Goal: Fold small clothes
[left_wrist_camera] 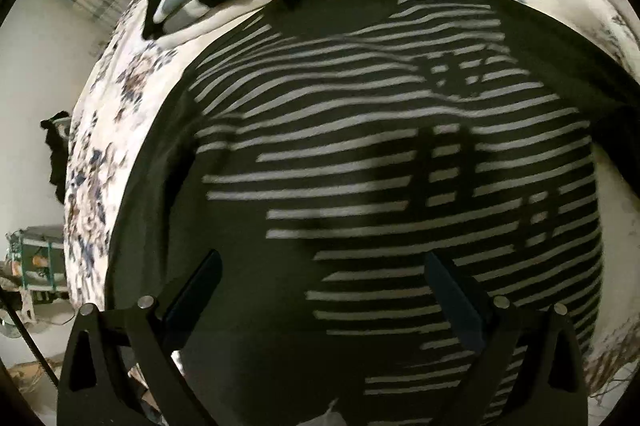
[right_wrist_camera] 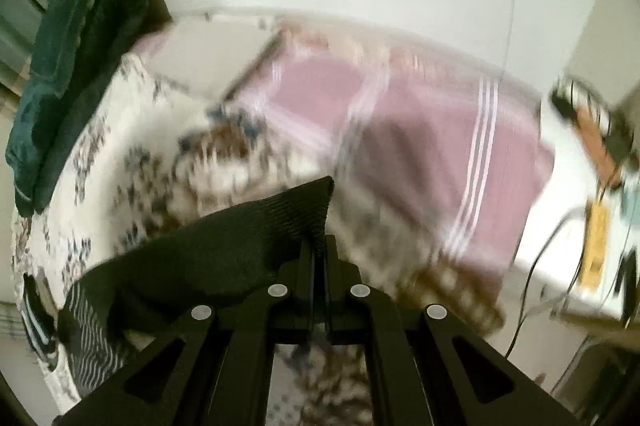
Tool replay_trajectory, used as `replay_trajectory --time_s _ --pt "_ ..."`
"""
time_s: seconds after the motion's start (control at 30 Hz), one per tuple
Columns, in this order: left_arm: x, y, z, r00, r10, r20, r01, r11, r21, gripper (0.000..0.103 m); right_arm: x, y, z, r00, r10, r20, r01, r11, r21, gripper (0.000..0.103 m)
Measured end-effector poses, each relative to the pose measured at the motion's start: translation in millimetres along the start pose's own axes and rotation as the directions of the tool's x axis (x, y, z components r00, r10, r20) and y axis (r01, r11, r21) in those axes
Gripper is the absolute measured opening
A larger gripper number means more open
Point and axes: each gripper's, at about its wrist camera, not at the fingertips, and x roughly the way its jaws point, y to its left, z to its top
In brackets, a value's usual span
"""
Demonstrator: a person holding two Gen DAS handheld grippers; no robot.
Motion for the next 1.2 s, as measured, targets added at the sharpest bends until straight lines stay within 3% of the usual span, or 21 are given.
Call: replay_trajectory --time_s 0.2,0.3,0.37,0.4,0.43,0.47,0.63,0.73,0.8,0.83,0.87,0.9,1.03,1.13,1.2 --pt "5 -20 9 0.999 -0.037 -0.002 0.037 0.999 -0.006 0.103 29 -7 60 0.994 -0.103 0.028 0.102 0.994 0.029 0.003" --pt "10 -28 9 0.999 -0.041 -0.011 0.041 0.999 0.007 0.103 85 -20 78 0.989 -0.123 -0.083 0.130 0.988 0.087 0.003" --pt "12 -31 8 0.999 -0.038 -0.016 0.038 0.999 0.017 0.103 112 -38 77 0.979 -0.047 -0.199 0.089 0.974 0.210 0.023" --pt "13 -32 7 0.999 -0.035 -0.017 0.036 0.999 0.023 0.103 113 -52 65 0.977 0.043 -0.207 0.027 0.945 0.326 0.030" --pt "15 -33 6 0.999 -0.033 -0.019 0.033 0.999 0.030 0.103 113 -61 54 0.976 0.094 -0.196 -0.010 0.921 0.388 0.046" --pt "17 -33 4 0.999 -0.029 -0.023 0.030 0.999 0.037 0.103 112 -69 41 0.972 0.138 -0.188 -0.042 0.896 0.443 0.053" --pt "33 -33 0 0.998 -0.006 -0.068 0.009 0.999 0.051 0.103 146 -90 -18 0.915 0.377 -0.141 -0.196 0.724 0.662 0.055" --pt "36 -29 2 0.998 0.005 -0.069 -0.002 0.999 0.043 0.103 171 -91 -19 0.923 0.377 -0.079 -0.217 0.678 0.702 0.058" --pt "38 -27 4 0.997 0.010 -0.072 -0.008 0.999 0.032 0.103 170 -82 -15 0.940 0.340 -0.019 -0.231 0.681 0.695 0.061" --pt "39 -28 4 0.997 0.013 -0.075 -0.011 1.000 0.028 0.103 164 -74 -11 0.947 0.320 0.028 -0.256 0.699 0.668 0.044" --pt "40 -26 5 0.997 0.014 -0.077 -0.012 1.000 0.023 0.103 160 -62 -6 0.943 0.330 0.043 -0.283 0.727 0.626 0.011" --pt "40 -25 6 0.997 0.013 -0.078 -0.012 1.000 0.020 0.103 158 -55 -2 0.945 0.328 0.024 -0.275 0.750 0.601 0.010" --pt "39 -23 8 0.997 0.002 -0.077 -0.002 1.000 0.009 0.103 116 -23 22 0.943 0.319 0.091 -0.322 0.814 0.483 0.007" --pt "33 -20 12 0.998 -0.019 -0.063 0.018 1.000 -0.015 0.103 65 -7 54 0.903 0.366 0.227 -0.429 0.814 0.392 0.007" --pt "31 -16 15 0.998 -0.035 -0.053 0.033 0.999 -0.038 0.103 53 5 70 0.904 0.355 0.236 -0.418 0.849 0.323 0.007"
